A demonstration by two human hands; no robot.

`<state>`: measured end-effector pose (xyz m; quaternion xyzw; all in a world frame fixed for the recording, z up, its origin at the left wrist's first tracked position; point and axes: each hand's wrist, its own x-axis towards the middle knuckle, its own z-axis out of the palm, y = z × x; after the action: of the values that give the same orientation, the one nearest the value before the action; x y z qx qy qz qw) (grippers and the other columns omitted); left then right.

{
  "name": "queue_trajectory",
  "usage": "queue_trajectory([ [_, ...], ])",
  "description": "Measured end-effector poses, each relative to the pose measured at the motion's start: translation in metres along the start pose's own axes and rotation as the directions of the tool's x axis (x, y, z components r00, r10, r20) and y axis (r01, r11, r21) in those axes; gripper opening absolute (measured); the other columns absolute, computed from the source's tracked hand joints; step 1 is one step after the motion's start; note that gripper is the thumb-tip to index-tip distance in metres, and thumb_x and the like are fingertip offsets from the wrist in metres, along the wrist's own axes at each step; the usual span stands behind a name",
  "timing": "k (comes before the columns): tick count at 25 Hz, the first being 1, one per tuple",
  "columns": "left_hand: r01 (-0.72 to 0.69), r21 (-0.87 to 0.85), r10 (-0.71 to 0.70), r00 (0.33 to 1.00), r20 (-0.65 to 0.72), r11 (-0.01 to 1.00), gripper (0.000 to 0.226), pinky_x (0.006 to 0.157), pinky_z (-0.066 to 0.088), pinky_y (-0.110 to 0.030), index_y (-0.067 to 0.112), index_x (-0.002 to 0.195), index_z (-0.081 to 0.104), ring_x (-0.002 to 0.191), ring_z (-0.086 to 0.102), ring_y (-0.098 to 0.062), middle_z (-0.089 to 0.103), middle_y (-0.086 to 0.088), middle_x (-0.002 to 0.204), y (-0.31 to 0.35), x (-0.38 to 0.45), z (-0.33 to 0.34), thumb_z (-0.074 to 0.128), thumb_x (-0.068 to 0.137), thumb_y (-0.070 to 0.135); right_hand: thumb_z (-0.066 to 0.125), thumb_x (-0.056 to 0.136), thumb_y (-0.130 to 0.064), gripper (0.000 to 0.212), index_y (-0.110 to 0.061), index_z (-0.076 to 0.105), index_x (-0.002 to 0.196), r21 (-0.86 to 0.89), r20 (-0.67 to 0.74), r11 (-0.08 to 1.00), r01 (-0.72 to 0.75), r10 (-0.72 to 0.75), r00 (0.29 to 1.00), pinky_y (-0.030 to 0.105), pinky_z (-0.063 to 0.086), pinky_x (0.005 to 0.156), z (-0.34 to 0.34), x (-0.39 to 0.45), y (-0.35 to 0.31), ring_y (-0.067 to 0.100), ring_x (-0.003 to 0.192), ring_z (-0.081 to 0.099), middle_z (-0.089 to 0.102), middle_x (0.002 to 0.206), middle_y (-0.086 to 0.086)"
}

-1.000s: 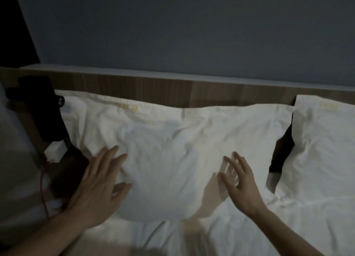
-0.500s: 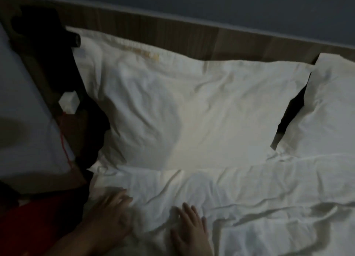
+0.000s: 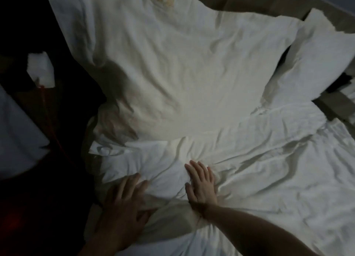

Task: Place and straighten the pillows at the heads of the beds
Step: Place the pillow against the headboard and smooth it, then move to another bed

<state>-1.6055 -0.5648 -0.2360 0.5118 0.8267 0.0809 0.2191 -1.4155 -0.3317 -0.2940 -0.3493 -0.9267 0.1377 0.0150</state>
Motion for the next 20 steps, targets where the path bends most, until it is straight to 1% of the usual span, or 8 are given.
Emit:
queue_trajectory([
  [4,-0.095,0.106,0.077,0.984,0.163,0.99,0.067,0.108,0.045,-0.055,0.017,0.131,0.071,0.128,0.062,-0.043,0.062,-0.014,0.144,0.015,-0.016,-0.035,0.046,0.079,0.051,0.049,0.101,-0.041,0.064,-0.032,0.034,0.163,-0.146,0.249,0.982,-0.12,0.154,0.956,0.05,0.008,0.131,-0.038,0.009,-0.029,0.021,0.161,0.019,0.029,0.171,-0.006],
  [6,-0.049,0.128,0.024,0.983,0.184,0.991,0.07,0.092,0.056,-0.054,0.015,0.118,0.079,0.104,0.074,-0.04,0.075,-0.013,0.121,0.017,-0.037,-0.062,0.078,0.058,0.052,0.049,0.103,-0.04,0.065,-0.032,0.029,0.164,-0.142,0.388,0.97,-0.197,0.238,0.89,0.053,0.008,0.13,-0.066,0.024,-0.053,0.019,0.162,0.014,0.023,0.173,-0.007],
  [8,0.04,0.038,-0.049,0.965,0.258,0.998,0.089,0.102,0.052,-0.054,0.013,0.142,0.061,0.123,0.064,-0.039,0.062,-0.012,0.142,0.02,-0.062,-0.102,0.084,0.063,0.044,0.048,0.104,-0.039,0.059,-0.031,0.034,0.161,-0.081,0.482,0.952,-0.294,0.296,0.825,0.057,0.008,0.129,-0.103,0.033,-0.082,0.022,0.16,0.021,0.027,0.171,-0.007],
  [10,0.077,-0.007,-0.072,0.963,0.259,0.997,0.082,0.119,0.035,-0.036,0.025,0.16,0.031,0.146,0.039,-0.025,0.033,0.002,0.163,0.025,-0.087,-0.14,0.061,0.087,0.046,0.049,0.105,-0.035,0.055,-0.028,0.04,0.159,0.013,0.515,0.959,-0.283,0.237,0.824,0.052,0.015,0.129,-0.143,0.024,-0.113,0.025,0.156,0.031,0.033,0.169,-0.002],
  [11,0.085,-0.105,-0.06,0.973,0.221,0.991,0.077,0.12,0.031,-0.03,0.029,0.159,0.028,0.147,0.034,-0.019,0.029,0.007,0.164,0.027,-0.098,-0.157,0.055,0.09,0.046,0.053,0.104,-0.031,0.055,-0.026,0.042,0.158,0.109,0.513,0.949,-0.297,0.202,0.834,0.045,0.022,0.128,-0.165,0.01,-0.128,0.026,0.154,0.035,0.035,0.168,0.001],
  [14,0.062,-0.244,-0.009,0.977,0.215,0.968,0.068,0.115,0.032,-0.021,0.037,0.152,0.035,0.143,0.037,-0.009,0.033,0.017,0.158,0.039,-0.134,-0.223,0.061,0.09,0.045,0.061,0.102,-0.026,0.052,-0.022,0.05,0.153,0.402,0.477,0.813,-0.421,0.206,0.854,0.032,0.035,0.12,-0.231,-0.062,-0.168,0.023,0.146,0.046,0.046,0.159,0.004],
  [18,-0.02,-0.296,0.105,0.957,0.272,0.955,0.048,0.106,0.034,-0.017,0.066,0.121,0.038,0.135,0.045,0.001,0.031,0.045,0.138,0.054,-0.179,-0.293,0.069,0.09,0.045,0.061,0.102,-0.031,0.04,-0.038,0.059,0.142,0.651,0.378,0.539,-0.535,0.381,0.844,0.034,0.046,0.113,-0.317,-0.168,-0.206,0.004,0.132,0.056,0.055,0.145,-0.012],
  [20,-0.084,-0.307,0.173,0.945,0.277,0.948,0.044,0.103,0.034,-0.016,0.07,0.114,0.041,0.13,0.046,0.006,0.032,0.053,0.132,0.066,-0.2,-0.315,0.07,0.091,0.046,0.06,0.103,-0.03,0.036,-0.044,0.062,0.136,0.735,0.338,0.414,-0.538,0.465,0.819,0.027,0.048,0.11,-0.354,-0.222,-0.228,-0.006,0.126,0.057,0.058,0.14,-0.018],
])
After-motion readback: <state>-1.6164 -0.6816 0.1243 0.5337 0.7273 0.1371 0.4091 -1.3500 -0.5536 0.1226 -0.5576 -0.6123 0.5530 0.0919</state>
